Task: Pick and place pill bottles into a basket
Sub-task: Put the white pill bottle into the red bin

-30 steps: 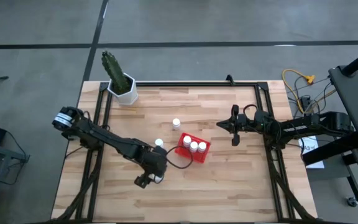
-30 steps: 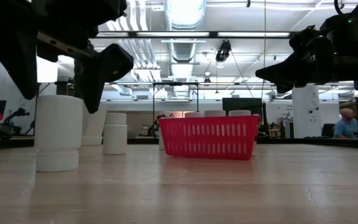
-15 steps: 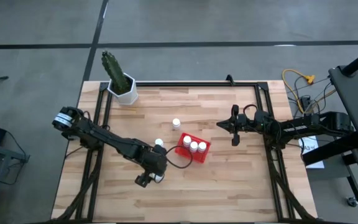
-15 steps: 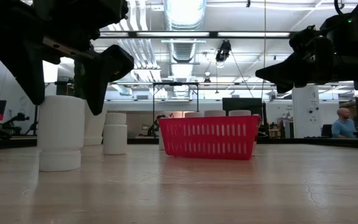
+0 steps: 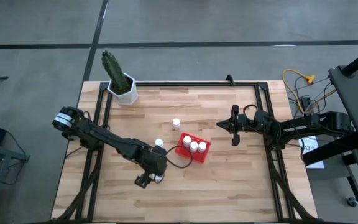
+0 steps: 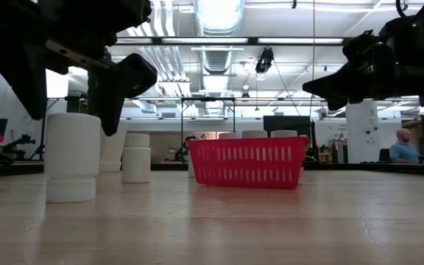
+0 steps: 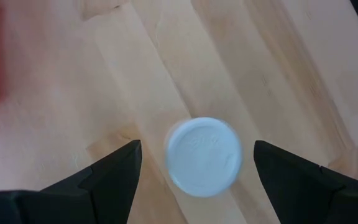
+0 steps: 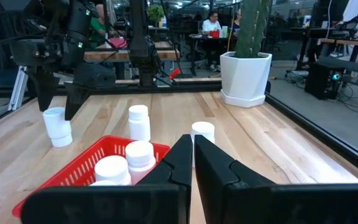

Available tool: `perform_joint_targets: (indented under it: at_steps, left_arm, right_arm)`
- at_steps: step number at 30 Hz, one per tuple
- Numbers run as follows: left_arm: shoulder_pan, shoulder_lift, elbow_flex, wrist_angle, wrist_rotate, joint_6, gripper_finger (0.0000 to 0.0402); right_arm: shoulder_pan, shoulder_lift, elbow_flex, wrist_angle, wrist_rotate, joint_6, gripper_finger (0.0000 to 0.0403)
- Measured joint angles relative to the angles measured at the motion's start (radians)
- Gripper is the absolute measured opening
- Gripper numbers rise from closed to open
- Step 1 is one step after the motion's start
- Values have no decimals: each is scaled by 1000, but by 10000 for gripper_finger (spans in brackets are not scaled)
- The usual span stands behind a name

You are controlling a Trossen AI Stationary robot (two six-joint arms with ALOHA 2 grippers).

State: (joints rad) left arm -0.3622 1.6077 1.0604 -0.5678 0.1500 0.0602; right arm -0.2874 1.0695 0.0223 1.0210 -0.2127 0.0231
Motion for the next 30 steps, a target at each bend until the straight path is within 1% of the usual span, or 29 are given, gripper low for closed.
perform_joint_targets:
  at_steps: [7, 16, 30]
  left_arm:
    - [-2, 0, -3, 12, 1, -2, 292]
    - [-5, 36, -6, 10, -5, -2, 292]
    - [-5, 40, -6, 23, -9, -2, 292]
  right_arm:
    - [0, 0, 0, 0, 0, 0, 9]
    - [0, 0, 0, -5, 0, -2, 9]
    - [0, 0, 0, -16, 0, -1, 8]
